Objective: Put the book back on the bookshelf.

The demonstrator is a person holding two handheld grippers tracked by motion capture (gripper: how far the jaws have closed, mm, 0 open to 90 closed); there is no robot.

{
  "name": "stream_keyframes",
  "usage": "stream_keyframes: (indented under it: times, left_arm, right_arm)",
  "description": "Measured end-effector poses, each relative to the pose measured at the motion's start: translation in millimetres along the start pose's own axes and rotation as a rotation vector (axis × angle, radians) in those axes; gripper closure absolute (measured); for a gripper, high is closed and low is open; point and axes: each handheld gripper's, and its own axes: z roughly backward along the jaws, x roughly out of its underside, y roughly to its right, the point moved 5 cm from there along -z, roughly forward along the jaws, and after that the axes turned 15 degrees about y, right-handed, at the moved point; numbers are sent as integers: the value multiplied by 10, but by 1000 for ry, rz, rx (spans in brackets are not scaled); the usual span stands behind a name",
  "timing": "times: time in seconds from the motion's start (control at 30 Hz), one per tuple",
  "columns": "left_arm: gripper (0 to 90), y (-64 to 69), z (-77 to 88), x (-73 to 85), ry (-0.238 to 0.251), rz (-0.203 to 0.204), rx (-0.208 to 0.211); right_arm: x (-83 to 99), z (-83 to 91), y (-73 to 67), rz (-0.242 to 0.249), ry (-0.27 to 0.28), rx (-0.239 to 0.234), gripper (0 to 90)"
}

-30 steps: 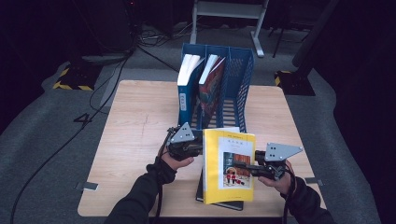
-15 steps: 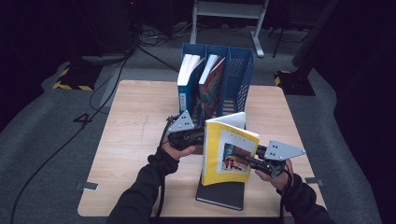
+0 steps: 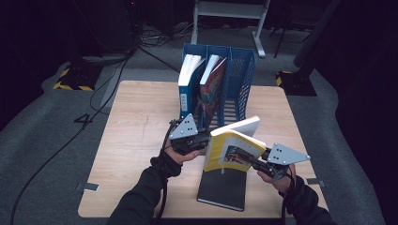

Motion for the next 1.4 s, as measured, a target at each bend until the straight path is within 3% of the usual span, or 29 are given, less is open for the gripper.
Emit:
stream_keyframes:
  times: [0.2, 0.4, 0.6, 0.8, 1.07, 1.23, 1.4]
  left_arm:
    - [715, 104, 57, 0, -18, -32, -11]
    - [587, 85, 199, 124, -85, -39, -94]
    - [519, 107, 383, 284, -150, -31, -115]
    - [431, 229, 491, 438, -257, -70, -62]
    - [345, 424, 369, 585, -305, -56, 4]
    - [360, 433, 203, 579, -265, -22, 51]
    - [427, 435, 80, 414, -195, -27, 65]
  right_arm:
    - [-75, 92, 19, 10, 31, 21, 665]
    - [-127, 163, -13, 6, 49, -2, 741]
    - [-124, 191, -47, 9, 54, -30, 794]
    - [-126, 212, -91, 14, 55, -60, 834]
    - [-129, 239, -137, 26, 54, -79, 836]
    - [-127, 278, -167, 28, 57, -96, 809]
    - [-125, 312, -209, 75, 40, -82, 766]
